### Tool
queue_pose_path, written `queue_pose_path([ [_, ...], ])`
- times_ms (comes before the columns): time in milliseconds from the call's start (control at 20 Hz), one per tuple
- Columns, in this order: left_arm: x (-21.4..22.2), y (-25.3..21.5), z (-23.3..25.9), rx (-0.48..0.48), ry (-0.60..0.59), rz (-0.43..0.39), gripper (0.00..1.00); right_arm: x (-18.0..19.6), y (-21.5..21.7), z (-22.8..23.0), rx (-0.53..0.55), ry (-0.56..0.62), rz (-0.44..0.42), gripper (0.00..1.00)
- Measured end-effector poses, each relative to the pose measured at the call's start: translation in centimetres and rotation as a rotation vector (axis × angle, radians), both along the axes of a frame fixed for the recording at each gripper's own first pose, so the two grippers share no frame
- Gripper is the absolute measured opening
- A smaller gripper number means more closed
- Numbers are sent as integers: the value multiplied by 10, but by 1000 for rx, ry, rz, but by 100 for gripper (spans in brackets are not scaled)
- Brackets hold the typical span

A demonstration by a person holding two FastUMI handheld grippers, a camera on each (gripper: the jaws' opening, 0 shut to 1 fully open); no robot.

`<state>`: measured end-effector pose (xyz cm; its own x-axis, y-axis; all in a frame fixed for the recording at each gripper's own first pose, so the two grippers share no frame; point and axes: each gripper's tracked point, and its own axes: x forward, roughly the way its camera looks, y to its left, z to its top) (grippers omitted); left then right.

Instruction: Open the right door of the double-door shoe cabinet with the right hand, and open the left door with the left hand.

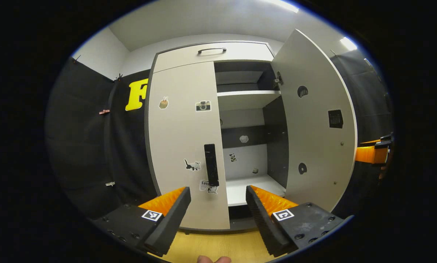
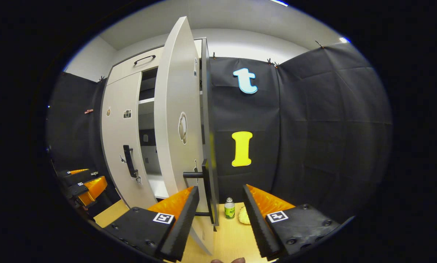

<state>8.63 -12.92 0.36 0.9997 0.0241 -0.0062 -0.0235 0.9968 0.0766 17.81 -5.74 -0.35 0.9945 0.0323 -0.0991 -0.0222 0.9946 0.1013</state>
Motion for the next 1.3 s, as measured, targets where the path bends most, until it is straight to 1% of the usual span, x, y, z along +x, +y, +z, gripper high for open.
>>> queue_pose_path([
  [50,5,-1,2,8,-2,0,94,-1,-2,1,3,-6,-5,84],
  [100,11,-2,3,12,-5,-2,94,-3,-3,4,9,-13,-7,87],
  [150,17,-3,4,12,-7,-2,94,-5,-4,6,19,-16,-14,93],
  [250,31,-5,8,3,-12,-3,97,-14,-3,15,32,-36,-11,98],
  [350,46,-3,10,6,-14,0,98,-23,-5,27,28,-64,-15,98],
  [550,85,1,19,35,-40,10,98,-39,8,39,25,-92,26,98],
  [650,109,7,18,36,-42,28,98,-46,8,41,11,-109,19,98],
  [700,122,11,17,32,-39,36,99,-49,9,41,0,-114,16,98],
  [750,135,14,14,30,-28,43,98,-51,8,40,-12,-116,8,98],
  [800,146,18,8,29,-11,51,99,-53,6,39,-23,-113,1,100],
  [850,156,21,1,25,9,58,98,-54,6,37,-33,-108,-5,98],
  [1000,180,35,-20,-11,59,90,98,-59,0,35,-50,-98,-33,98],
  [1100,190,38,-25,-26,62,89,93,-63,-6,32,-59,-90,-54,98],
  [1150,194,41,-24,-26,52,96,84,-64,-10,30,-66,-84,-67,98],
  [1200,197,45,-23,-20,40,105,79,-65,-12,28,-74,-77,-76,98],
  [1250,199,45,-22,-20,37,100,69,-67,-14,27,-77,-71,-84,98],
  [1300,201,42,-22,-36,32,82,64,-70,-16,25,-78,-66,-91,98],
])
